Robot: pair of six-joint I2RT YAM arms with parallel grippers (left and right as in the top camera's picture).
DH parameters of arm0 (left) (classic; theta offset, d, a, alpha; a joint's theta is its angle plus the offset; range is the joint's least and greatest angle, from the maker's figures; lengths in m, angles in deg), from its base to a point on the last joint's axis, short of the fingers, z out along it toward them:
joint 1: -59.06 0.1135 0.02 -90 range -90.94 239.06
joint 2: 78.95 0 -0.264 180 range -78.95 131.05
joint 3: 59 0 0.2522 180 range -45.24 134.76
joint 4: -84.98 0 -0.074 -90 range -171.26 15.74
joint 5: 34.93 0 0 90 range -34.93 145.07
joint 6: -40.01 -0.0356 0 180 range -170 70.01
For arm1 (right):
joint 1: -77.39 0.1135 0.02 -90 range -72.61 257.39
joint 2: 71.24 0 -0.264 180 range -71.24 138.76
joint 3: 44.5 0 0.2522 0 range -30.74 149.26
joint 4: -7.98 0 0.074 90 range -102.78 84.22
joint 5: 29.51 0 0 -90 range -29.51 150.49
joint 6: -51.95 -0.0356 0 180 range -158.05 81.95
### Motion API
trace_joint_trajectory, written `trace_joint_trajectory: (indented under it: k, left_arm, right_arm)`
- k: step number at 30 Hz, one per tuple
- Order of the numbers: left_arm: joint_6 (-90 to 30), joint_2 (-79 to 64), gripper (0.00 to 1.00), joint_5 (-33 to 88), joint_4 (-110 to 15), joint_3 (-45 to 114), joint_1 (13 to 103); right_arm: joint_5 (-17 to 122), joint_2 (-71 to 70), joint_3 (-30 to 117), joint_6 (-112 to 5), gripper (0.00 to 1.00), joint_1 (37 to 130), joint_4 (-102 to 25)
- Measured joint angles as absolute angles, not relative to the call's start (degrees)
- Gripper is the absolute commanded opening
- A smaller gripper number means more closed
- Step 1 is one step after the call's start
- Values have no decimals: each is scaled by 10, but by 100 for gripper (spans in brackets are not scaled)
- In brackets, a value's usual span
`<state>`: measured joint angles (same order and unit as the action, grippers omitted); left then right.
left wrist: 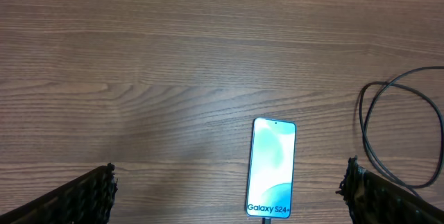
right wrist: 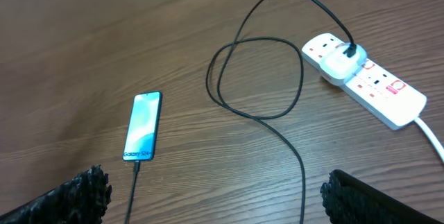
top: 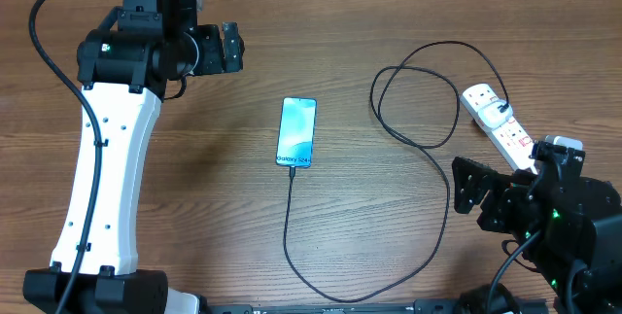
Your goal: Plug charger to phone and switch on socket
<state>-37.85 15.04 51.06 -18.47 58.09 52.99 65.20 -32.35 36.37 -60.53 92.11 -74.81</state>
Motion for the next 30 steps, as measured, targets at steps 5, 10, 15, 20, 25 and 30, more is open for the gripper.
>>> trace_joint_trajectory:
  k: [5,10,15,20,25,30]
  left_arm:
    - [-379,150,100,511,-185,581,530]
    - [-379,150,100,510,-185,581,530]
    - [-379,150,100,511,-185,581,530]
    - [-379,150,100,510,-185,581,530]
    - [-379,150,100,511,-185,581,530]
    - [-379,150,100,511,-185,581,530]
  right_arm:
    - [657,-323,364,-605,100,921,-762]
    - [659,-323,364,-606,100,921,-763]
    - [659,-323,364,-605,100,921,-763]
    - [661,-323,364,-605,100,921,-763]
    - [672,-325,355,-605,100,921,-755]
    - [668,-352,283,-572,100,901,-672]
